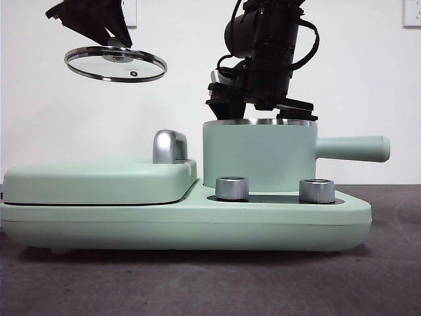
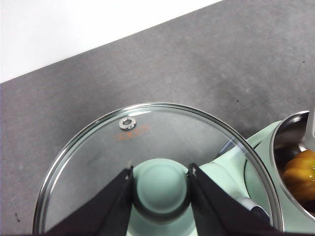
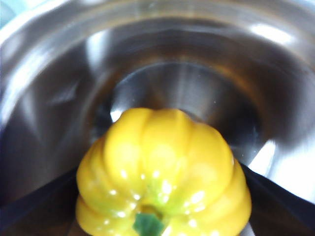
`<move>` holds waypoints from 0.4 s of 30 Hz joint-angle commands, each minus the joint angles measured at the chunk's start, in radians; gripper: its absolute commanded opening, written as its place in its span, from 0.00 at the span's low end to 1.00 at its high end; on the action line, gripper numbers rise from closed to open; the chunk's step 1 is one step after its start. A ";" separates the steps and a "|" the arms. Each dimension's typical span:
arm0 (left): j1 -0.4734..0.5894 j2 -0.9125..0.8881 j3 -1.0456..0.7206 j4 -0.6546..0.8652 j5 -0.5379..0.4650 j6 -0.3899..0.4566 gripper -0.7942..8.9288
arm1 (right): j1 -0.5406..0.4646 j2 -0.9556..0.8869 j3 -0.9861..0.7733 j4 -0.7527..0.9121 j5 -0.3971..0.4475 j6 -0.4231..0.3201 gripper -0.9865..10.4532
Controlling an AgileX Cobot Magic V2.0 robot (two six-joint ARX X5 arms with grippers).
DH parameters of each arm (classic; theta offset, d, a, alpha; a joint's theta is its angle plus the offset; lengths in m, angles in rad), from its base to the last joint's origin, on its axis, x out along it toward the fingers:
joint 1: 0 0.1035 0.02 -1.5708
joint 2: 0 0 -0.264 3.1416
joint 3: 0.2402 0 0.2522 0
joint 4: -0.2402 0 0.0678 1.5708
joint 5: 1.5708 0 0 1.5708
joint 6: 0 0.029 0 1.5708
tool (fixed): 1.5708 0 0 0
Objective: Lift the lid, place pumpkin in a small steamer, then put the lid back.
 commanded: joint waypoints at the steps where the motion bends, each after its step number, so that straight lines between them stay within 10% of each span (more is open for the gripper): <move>1: -0.002 -0.013 0.040 0.026 0.002 -0.005 0.20 | 0.007 0.027 0.029 -0.001 0.001 -0.008 0.52; 12: -0.002 -0.013 0.040 0.025 0.002 -0.005 0.20 | 0.007 0.006 0.137 -0.082 0.000 -0.009 0.52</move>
